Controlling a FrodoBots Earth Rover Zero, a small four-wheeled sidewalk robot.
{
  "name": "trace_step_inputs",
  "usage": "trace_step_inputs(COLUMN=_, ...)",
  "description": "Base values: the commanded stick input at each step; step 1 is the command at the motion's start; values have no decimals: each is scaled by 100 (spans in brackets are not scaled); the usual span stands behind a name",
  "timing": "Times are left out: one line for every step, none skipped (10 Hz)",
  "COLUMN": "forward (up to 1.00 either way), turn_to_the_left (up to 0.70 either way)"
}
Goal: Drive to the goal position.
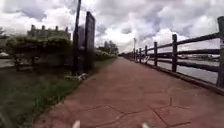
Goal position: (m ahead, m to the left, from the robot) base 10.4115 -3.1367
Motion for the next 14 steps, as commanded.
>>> trace_step_inputs(forward=70, turn_to_the_left=0)
trace_step_inputs(forward=70, turn_to_the_left=0)
trace_step_inputs(forward=70, turn_to_the_left=-15)
trace_step_inputs(forward=70, turn_to_the_left=-35)
trace_step_inputs(forward=70, turn_to_the_left=-35)
trace_step_inputs(forward=70, turn_to_the_left=-35)
trace_step_inputs(forward=70, turn_to_the_left=-35)
trace_step_inputs(forward=70, turn_to_the_left=-35)
trace_step_inputs(forward=70, turn_to_the_left=-35)
trace_step_inputs(forward=70, turn_to_the_left=-35)
trace_step_inputs(forward=70, turn_to_the_left=-16)
trace_step_inputs(forward=70, turn_to_the_left=0)
trace_step_inputs(forward=70, turn_to_the_left=0)
trace_step_inputs(forward=70, turn_to_the_left=0)
